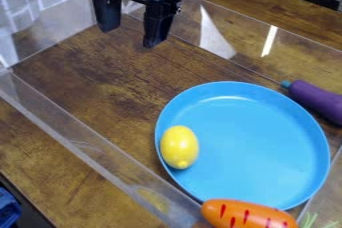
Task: Remove the lemon from the blue tray and put it on the table
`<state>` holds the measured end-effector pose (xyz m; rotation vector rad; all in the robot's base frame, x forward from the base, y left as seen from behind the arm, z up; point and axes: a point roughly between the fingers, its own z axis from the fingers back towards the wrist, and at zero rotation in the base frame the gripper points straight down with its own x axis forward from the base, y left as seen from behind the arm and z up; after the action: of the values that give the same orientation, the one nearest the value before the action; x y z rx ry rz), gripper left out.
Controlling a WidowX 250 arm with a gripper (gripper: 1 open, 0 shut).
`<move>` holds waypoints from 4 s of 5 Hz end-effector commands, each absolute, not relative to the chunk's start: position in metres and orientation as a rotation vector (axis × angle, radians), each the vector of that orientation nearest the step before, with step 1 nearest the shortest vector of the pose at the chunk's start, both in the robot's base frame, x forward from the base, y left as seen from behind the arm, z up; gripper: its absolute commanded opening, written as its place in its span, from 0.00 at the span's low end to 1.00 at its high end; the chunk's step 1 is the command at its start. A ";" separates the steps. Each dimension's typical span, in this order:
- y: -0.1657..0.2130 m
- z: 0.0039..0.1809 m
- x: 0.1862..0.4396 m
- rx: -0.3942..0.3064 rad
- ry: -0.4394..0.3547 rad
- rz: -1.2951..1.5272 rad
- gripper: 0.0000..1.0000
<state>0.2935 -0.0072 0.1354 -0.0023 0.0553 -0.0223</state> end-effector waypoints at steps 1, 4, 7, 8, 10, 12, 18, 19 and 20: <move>-0.013 0.130 0.290 -0.006 0.063 -0.028 1.00; -0.052 0.112 0.271 -0.016 0.015 -0.023 1.00; -0.067 0.066 0.281 -0.015 -0.045 -0.003 1.00; -0.071 0.045 0.284 -0.016 -0.066 0.014 1.00; -0.089 0.024 0.275 -0.015 -0.077 -0.014 0.00; -0.105 0.029 0.266 -0.027 -0.075 -0.071 0.00; -0.135 0.044 0.264 -0.079 -0.084 -0.194 0.00; -0.141 0.046 0.266 -0.083 -0.089 -0.219 0.00; -0.146 0.047 0.268 -0.087 -0.093 -0.241 0.00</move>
<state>0.2631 -0.1356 0.0333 -0.0693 -0.0467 -0.2164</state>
